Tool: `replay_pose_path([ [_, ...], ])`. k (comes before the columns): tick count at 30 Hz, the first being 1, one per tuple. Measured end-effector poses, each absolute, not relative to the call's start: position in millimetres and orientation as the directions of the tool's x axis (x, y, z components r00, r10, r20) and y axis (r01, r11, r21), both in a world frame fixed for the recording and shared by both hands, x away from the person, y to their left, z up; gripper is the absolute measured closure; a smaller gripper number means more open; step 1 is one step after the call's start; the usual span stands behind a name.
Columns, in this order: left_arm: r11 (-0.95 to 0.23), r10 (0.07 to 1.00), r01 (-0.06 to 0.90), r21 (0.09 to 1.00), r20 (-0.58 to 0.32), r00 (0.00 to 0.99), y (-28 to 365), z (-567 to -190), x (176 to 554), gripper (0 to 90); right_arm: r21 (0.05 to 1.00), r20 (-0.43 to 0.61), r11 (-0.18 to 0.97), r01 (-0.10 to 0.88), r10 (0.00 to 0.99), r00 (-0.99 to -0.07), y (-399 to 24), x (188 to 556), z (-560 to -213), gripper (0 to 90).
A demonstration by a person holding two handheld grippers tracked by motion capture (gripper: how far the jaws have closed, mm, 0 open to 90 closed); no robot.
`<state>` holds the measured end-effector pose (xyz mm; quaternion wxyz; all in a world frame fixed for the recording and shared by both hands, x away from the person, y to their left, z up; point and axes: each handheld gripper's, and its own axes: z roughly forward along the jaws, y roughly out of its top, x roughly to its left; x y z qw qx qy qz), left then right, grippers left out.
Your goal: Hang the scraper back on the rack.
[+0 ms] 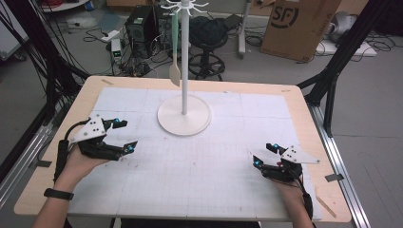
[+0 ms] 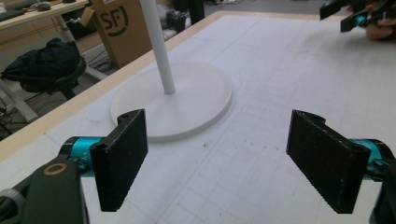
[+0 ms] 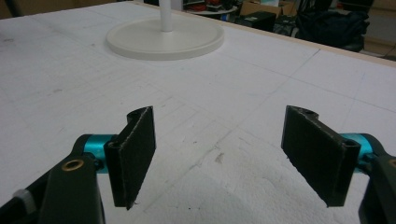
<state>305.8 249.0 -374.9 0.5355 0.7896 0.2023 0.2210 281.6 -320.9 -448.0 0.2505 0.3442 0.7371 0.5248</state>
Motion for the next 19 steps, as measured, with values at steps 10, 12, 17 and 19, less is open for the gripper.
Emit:
replay_pose_path([
  [10,-0.337,0.582,0.109,0.935,0.116,0.805,255,-416,292,20.2,0.945,-0.005,0.211,0.249,0.773,-0.634,-321,281,-448,25.4],
  [12,-0.327,0.591,0.110,0.939,0.112,0.799,258,-421,291,20.2,0.946,-0.009,0.213,0.246,0.772,-0.635,-321,281,-448,25.4],
  [17,-0.290,0.611,0.123,0.949,0.085,0.787,266,-433,288,20.2,0.946,-0.003,0.208,0.250,0.775,-0.632,-321,281,-448,25.4],
  [19,-0.294,0.613,0.135,0.946,0.078,0.787,267,-435,289,19.6,0.946,-0.003,0.208,0.250,0.774,-0.633,-321,281,-448,25.4],
])
